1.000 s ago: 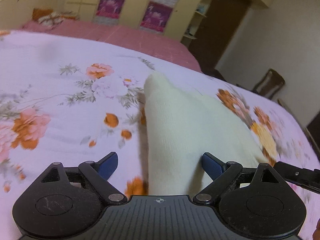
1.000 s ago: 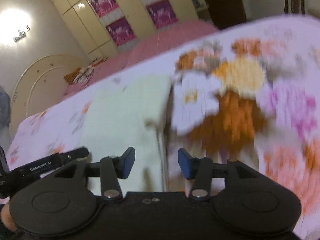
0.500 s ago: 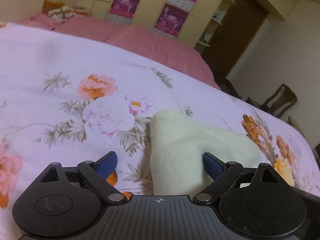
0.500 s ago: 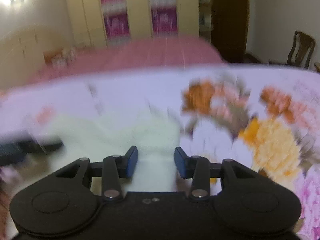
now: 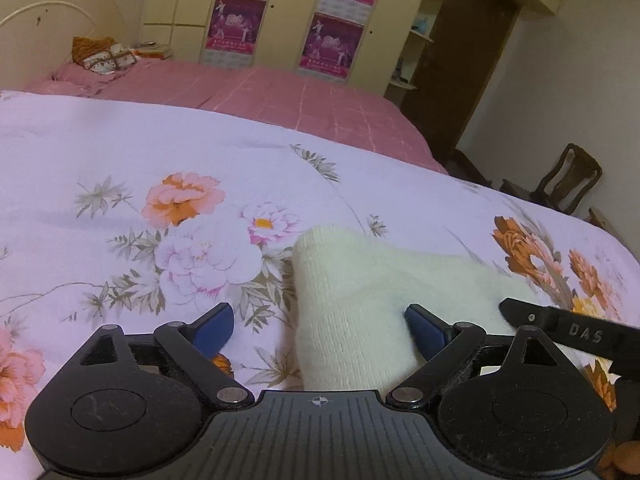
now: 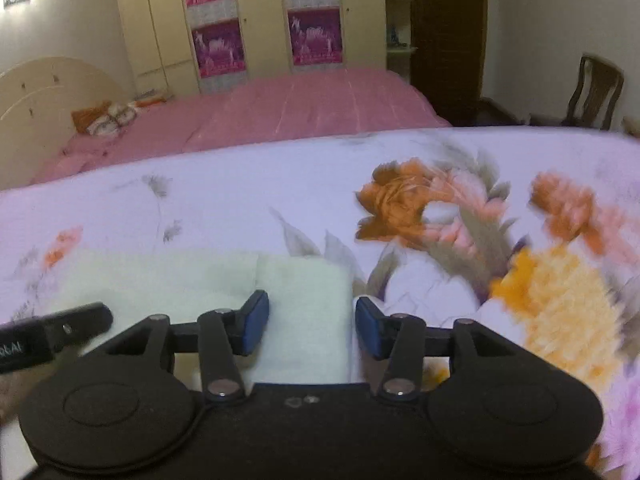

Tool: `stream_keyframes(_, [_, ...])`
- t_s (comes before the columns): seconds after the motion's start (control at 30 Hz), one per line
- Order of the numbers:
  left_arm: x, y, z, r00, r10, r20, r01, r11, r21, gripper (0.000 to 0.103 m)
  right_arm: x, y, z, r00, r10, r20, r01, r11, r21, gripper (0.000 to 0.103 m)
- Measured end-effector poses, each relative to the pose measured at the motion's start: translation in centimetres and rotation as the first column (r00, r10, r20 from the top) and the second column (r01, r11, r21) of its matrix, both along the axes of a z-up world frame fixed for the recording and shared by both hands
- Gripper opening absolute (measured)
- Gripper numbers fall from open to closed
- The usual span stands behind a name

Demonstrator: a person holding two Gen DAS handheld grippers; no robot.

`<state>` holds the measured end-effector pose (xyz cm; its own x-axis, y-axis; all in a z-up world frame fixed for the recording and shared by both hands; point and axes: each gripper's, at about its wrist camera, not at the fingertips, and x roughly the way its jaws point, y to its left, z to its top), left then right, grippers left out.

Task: Fold small clothes

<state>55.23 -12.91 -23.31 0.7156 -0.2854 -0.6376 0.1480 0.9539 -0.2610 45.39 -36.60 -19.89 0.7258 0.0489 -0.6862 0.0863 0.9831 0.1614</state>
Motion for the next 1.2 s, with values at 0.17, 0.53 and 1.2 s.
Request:
stream_keyframes(0.17, [-0.8,0.3,0.4,1.000,0.002,-0.009,-0.002,1.000,0.007,0.091,-1.5,0.1,1.6,1.000,-0.009,0.010,0.009,1.000,-0.020,0.050])
stream_keyframes(0.53, [-5.6,1.2,1.9,0.998,-0.064,0.007,0.064,0.998,0.007,0.091,-8.2,0.3,4.2,0.992,0.030,0.121,-0.029,0.999,-0.016,0.044])
stream_keyframes(1.2, [-12.1,2.0,0.9,0.993,-0.108,-0.047,0.109,0.994,0.013,0.091,-12.9,1.1,1.1,0.999,0.037,-0.032,-0.037,0.999,0.003,0.039])
